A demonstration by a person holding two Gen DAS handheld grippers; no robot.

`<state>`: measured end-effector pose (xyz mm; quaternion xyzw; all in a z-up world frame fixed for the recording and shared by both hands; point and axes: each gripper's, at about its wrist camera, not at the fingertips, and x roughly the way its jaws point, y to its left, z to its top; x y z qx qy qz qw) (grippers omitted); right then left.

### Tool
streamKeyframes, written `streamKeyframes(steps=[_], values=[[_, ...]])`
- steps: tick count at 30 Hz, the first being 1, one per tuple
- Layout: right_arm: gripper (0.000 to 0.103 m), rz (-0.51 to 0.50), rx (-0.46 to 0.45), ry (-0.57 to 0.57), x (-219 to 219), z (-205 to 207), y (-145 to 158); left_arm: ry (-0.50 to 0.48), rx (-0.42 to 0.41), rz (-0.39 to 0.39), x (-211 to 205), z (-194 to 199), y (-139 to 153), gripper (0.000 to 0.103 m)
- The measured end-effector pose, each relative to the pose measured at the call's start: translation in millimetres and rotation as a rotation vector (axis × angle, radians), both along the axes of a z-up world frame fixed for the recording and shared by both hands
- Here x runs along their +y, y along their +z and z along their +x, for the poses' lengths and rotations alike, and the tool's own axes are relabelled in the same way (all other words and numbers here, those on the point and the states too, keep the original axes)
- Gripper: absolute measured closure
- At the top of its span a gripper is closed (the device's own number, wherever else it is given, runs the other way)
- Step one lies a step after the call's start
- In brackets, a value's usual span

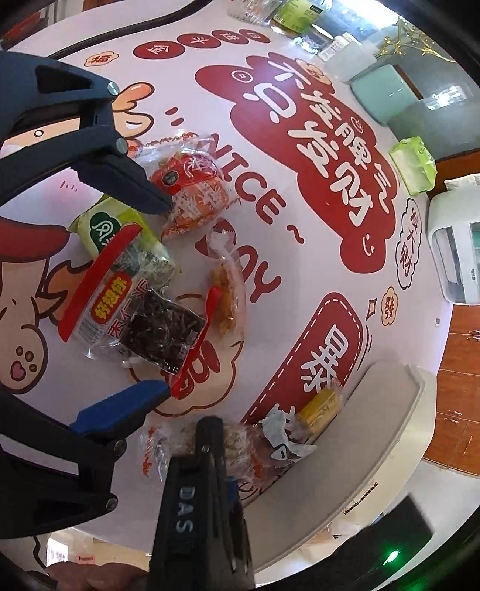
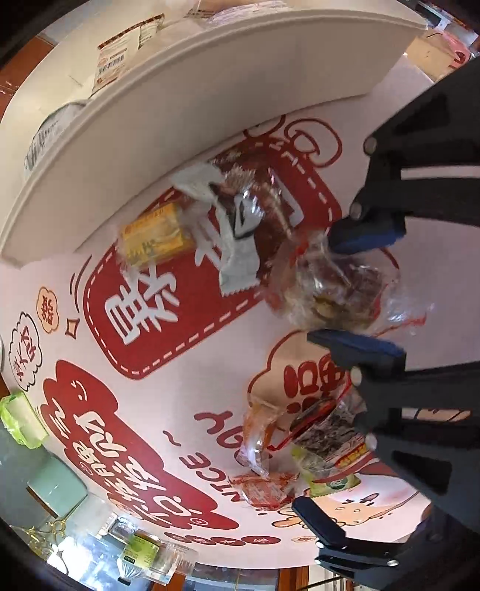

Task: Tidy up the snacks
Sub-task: 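Grasp the dark-window red snack pack with the left gripper while the right grasps a clear candy bag, then carry both packs over the white tray and open both grippers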

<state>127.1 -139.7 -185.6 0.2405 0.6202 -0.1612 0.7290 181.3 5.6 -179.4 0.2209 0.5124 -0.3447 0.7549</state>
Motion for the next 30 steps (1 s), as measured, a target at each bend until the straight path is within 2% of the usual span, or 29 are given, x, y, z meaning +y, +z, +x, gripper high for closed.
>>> streamKeyframes(steps=[6,11,17,19,24,30], values=[[0.067,0.006,-0.005,0.000,-10.1,-25.9,1.9,-0.056,-0.010,0.066,-10.3,-5.6,-8.8,0.013],[0.067,0.029,-0.011,0.001,-8.6,-43.7,2.7,-0.101,-0.061,0.139,-20.5,-12.2,-15.8,0.031],[0.067,0.043,-0.014,0.023,-1.2,-56.7,3.4,-0.120,-0.082,0.128,-24.6,-17.7,-12.5,0.051],[0.067,0.048,-0.019,0.029,0.2,-63.0,4.8,-0.126,-0.111,0.124,-25.4,-21.8,-10.8,0.059],[0.067,0.034,-0.043,0.057,6.3,-62.7,10.4,-0.076,-0.108,0.114,-23.2,-23.5,-8.7,0.060],[0.067,0.018,-0.095,0.089,7.0,-70.2,27.1,-0.021,-0.086,0.057,-15.8,-29.5,8.4,0.061]])
